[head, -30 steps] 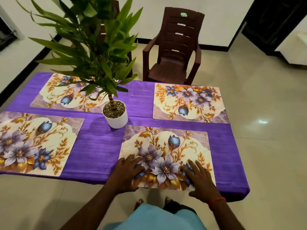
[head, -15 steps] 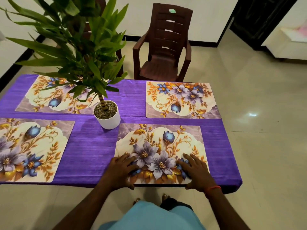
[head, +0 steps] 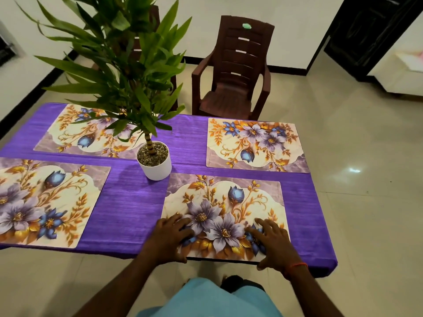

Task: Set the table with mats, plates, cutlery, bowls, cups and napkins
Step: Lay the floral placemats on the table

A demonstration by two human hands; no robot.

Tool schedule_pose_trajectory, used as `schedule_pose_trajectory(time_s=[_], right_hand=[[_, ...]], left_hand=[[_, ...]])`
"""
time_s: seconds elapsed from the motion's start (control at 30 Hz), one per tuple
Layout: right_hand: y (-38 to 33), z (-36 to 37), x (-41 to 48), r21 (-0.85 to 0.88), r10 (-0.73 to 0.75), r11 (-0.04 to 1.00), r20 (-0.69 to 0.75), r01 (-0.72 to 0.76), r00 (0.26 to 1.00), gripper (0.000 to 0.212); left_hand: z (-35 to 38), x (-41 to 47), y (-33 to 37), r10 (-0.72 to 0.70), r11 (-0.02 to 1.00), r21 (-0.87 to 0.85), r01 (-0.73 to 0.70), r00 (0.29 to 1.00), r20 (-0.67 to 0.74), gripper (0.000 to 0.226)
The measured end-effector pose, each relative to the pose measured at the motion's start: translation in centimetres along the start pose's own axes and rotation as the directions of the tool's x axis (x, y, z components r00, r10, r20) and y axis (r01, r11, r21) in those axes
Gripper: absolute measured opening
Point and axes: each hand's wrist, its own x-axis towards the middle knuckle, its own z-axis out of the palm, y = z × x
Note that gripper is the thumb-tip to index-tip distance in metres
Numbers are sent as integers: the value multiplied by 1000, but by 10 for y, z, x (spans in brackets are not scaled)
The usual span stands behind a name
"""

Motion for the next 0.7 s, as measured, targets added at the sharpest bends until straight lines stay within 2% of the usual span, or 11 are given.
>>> schedule_pose_trajectory(time_s=[0.2, 0.4, 0.47, 0.57, 0.7], right_hand=[[5, -3, 2, -55, -44, 998, -29, 42, 999, 122], [15, -19, 9, -54, -181, 982, -16, 180, 983, 129], [23, -29, 18, 28, -241, 970, -46, 242, 969, 114], [30, -45, 37, 87, -297, 947, -122, 308, 947, 69], [28, -54, 64, 62, -387, 905, -292, 421, 875, 51]], left_hand=[[8, -4, 9, -28, 999, -48, 24, 995, -97, 66], [9, -5, 13, -78, 994, -83, 68, 990, -119, 79], [8, -5, 20, -158, 978, -161, 130, 972, -176, 80], [6, -5, 30, -283, 941, -252, 226, 933, -221, 77], [1, -13, 45, -445, 873, -349, 342, 851, -279, 76]])
